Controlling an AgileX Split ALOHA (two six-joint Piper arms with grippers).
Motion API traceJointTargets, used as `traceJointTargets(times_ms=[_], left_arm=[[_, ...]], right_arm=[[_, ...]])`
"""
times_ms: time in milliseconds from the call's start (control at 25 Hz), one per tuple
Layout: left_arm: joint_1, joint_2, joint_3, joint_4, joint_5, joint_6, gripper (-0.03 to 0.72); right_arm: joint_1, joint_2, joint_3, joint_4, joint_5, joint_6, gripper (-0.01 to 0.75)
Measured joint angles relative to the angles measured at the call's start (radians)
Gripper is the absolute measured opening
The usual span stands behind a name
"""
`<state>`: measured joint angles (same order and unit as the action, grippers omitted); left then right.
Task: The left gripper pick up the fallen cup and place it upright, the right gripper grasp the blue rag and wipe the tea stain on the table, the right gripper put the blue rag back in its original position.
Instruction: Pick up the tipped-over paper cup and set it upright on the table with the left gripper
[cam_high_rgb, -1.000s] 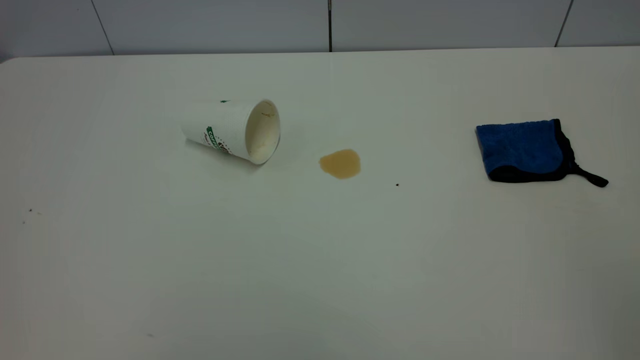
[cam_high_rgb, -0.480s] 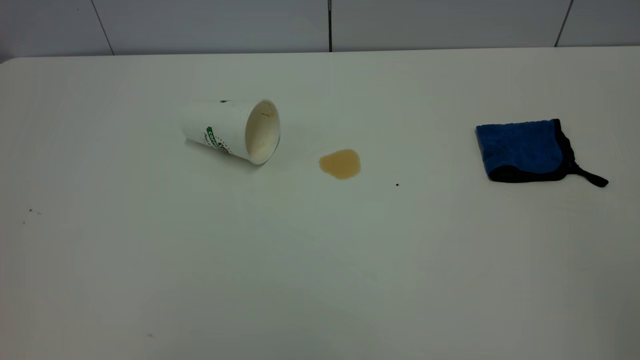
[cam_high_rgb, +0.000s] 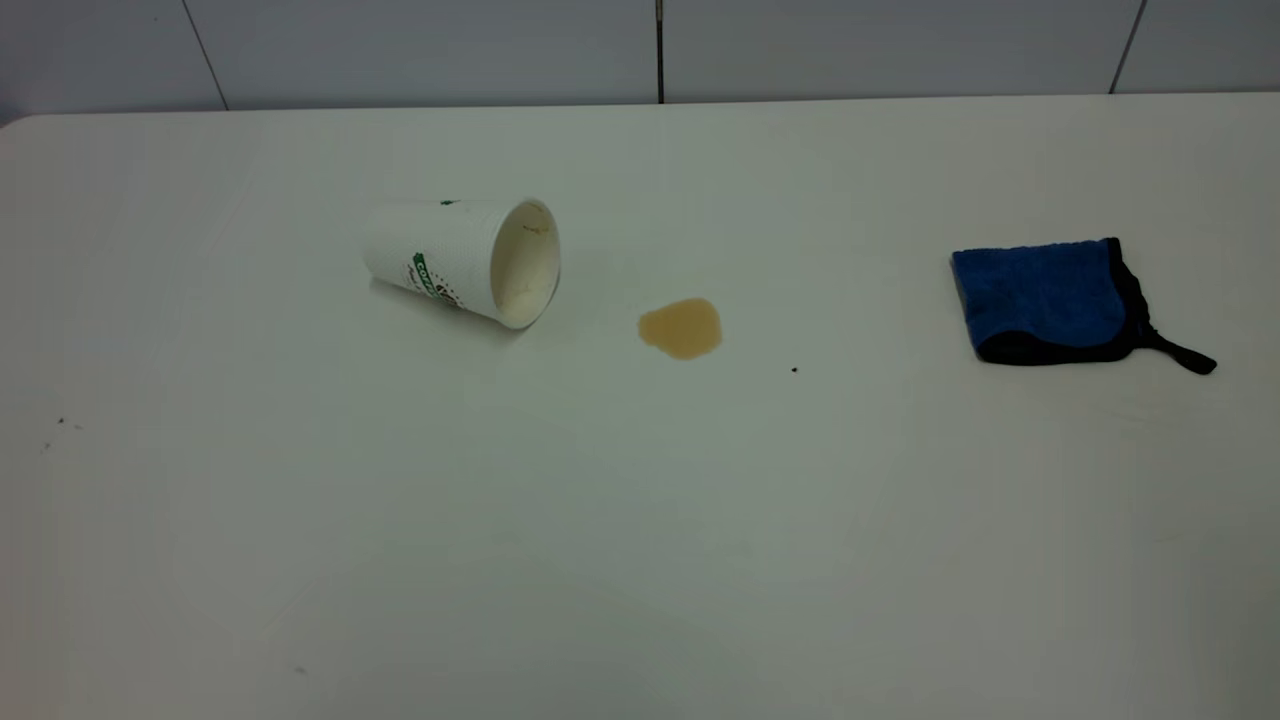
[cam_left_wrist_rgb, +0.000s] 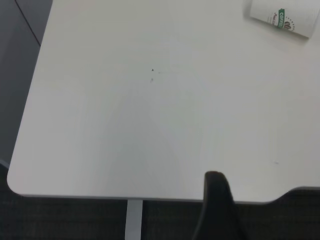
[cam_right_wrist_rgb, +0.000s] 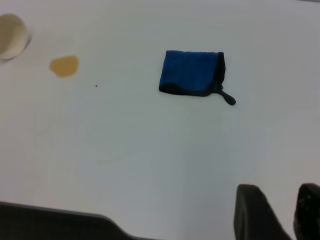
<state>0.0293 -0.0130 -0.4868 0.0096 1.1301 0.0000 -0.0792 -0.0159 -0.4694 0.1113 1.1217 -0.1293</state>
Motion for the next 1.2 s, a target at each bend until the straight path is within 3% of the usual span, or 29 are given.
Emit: traceJointTargets(times_ms=[400,640,800,920,1200], left_arm=[[-0.010,0.359,-0.234,0.022,-0.144,0.036,0.535],[-0.010,0.705,-0.428,0.022,-0.314,0.077,0.535],[-0.017,0.883,-0.479,0.017,-0.415,0.093,0.535],[-0.067,0.997,-0.480,0.008,-0.482,0.097,0.535],[-0.292,1.305,-0.522,0.088,-0.525,0.064,0.535]], right_arm=[[0.000,0.000,0.000,0.000,0.000,0.000,0.238],[0.000,0.000,0.000,0.000,0.000,0.000,0.238],[0.000,0.000,0.000,0.000,0.000,0.000,0.238],[0.000,0.000,0.000,0.000,0.000,0.000,0.238],[0.000,0.000,0.000,0.000,0.000,0.000,0.238]])
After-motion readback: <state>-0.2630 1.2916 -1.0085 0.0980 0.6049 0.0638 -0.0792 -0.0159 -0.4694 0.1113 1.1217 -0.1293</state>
